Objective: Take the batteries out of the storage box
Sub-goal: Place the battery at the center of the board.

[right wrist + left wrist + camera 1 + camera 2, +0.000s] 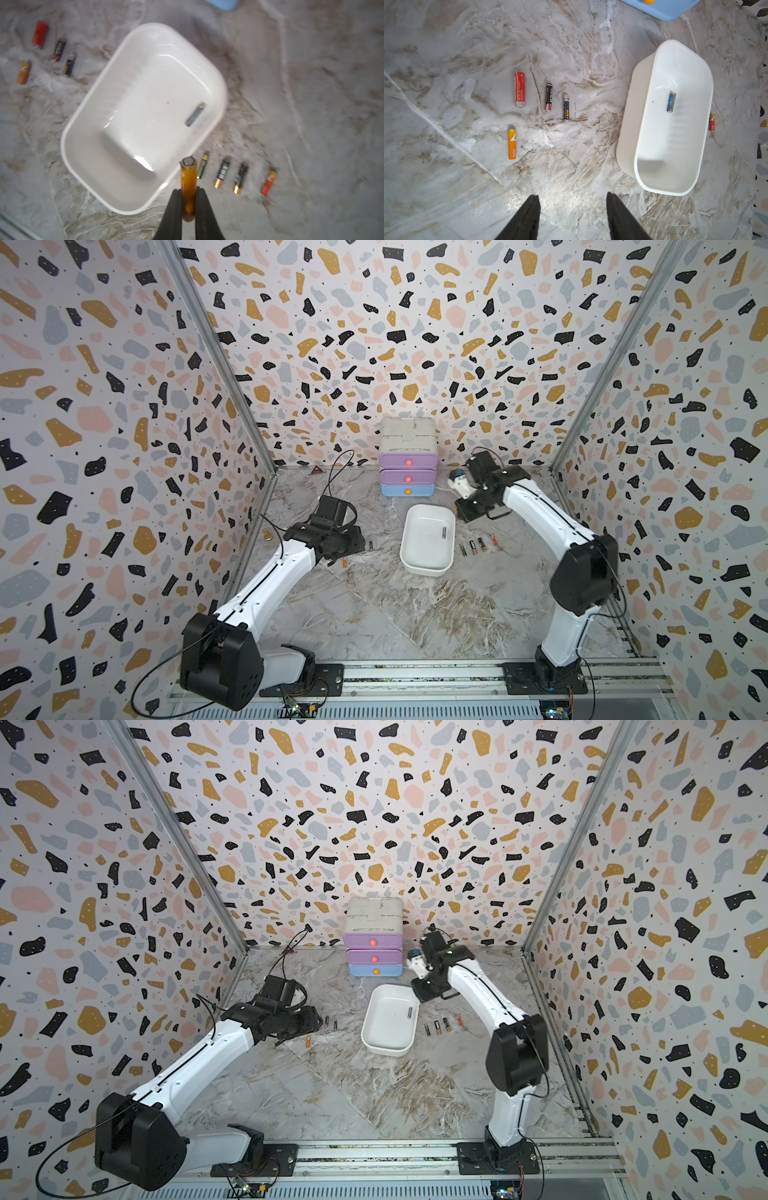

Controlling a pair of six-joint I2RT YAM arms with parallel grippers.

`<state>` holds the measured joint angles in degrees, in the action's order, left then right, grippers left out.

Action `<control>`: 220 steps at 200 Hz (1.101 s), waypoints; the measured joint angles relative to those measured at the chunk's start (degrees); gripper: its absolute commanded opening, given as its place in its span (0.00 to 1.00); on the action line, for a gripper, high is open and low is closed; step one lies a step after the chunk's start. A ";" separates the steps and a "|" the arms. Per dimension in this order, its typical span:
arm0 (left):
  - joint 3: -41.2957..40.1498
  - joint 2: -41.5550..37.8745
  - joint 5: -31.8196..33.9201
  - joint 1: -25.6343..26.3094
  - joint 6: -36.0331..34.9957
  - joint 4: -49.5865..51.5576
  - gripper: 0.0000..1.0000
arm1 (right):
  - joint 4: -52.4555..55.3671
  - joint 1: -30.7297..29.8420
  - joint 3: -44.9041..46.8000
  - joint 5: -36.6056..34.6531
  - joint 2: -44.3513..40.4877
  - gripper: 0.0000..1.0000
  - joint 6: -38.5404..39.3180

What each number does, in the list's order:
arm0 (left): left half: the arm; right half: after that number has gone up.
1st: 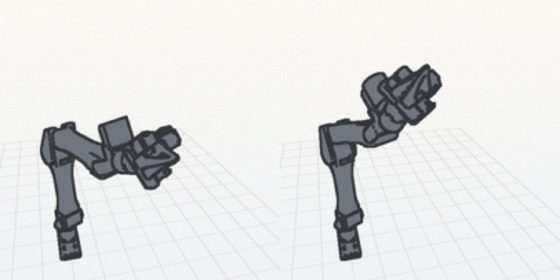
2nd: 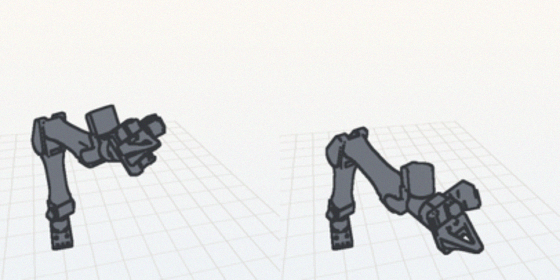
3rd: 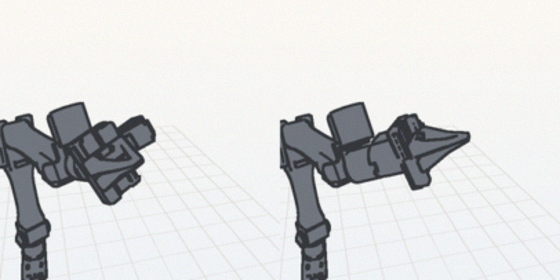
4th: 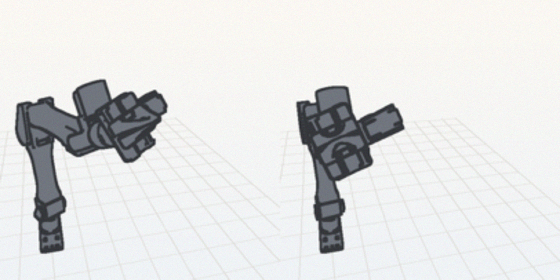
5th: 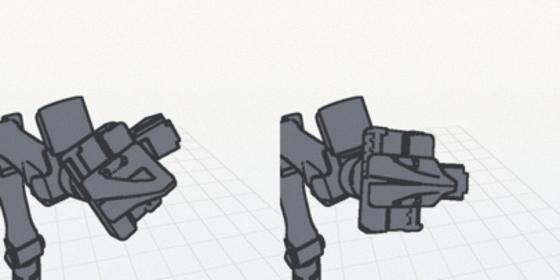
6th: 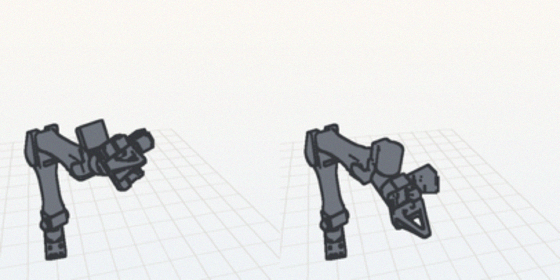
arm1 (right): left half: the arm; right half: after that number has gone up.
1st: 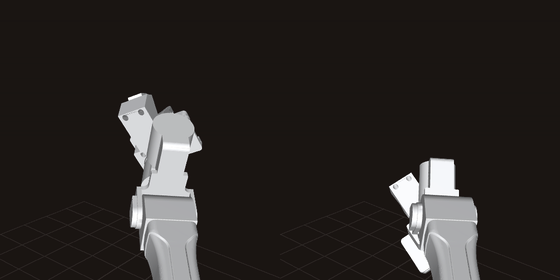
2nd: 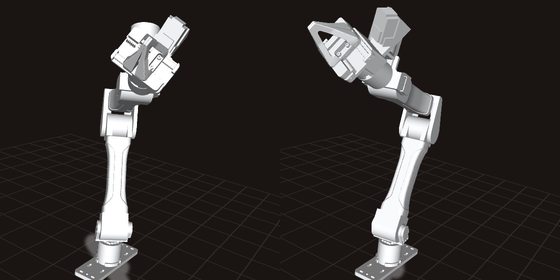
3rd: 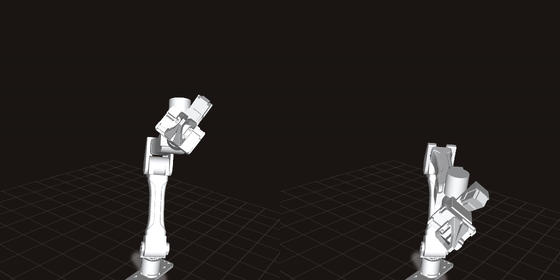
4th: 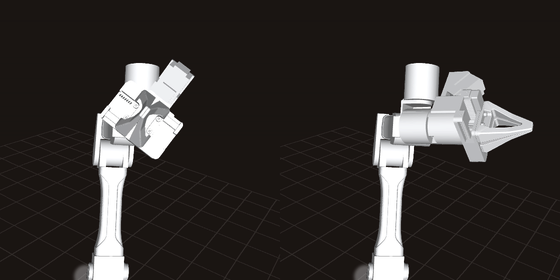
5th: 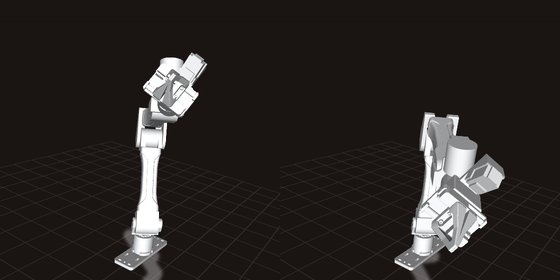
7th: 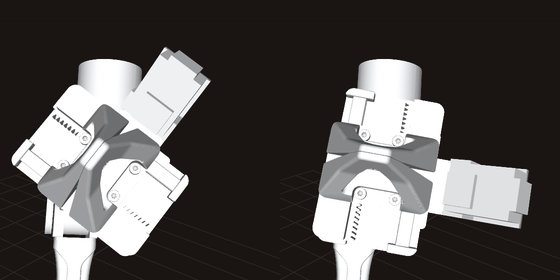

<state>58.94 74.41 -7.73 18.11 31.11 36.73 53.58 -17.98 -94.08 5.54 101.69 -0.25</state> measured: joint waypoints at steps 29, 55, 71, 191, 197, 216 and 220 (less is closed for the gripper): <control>0.00 0.48 -1.42 0.00 -0.07 -0.11 0.55 | -1.29 11.76 8.83 -9.31 -0.96 0.00 -3.72; 0.07 1.75 -2.40 0.28 -0.48 -0.42 0.56 | -1.66 13.33 11.26 -14.38 4.94 0.00 -4.76; 0.90 2.73 -2.27 1.38 -1.31 0.15 0.56 | -3.56 12.94 11.65 -14.45 8.50 0.00 -4.76; 40.41 37.40 1.31 22.08 -3.63 10.95 0.57 | -13.33 12.55 19.93 -11.08 8.22 0.39 -9.01; 42.27 39.43 1.44 22.49 -3.37 11.74 0.57 | -13.44 12.55 20.22 -11.15 7.72 0.41 -9.27; 48.65 45.70 1.97 23.54 -2.73 13.29 0.58 | -14.16 12.55 21.84 -11.54 4.17 0.48 -10.23; 49.62 46.64 2.08 23.65 -2.56 13.38 0.58 | -14.34 12.55 22.16 -11.63 3.19 0.49 -10.38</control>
<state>108.55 121.05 -5.65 41.76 28.56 50.11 39.24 -5.43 -71.92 -6.09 104.88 -10.63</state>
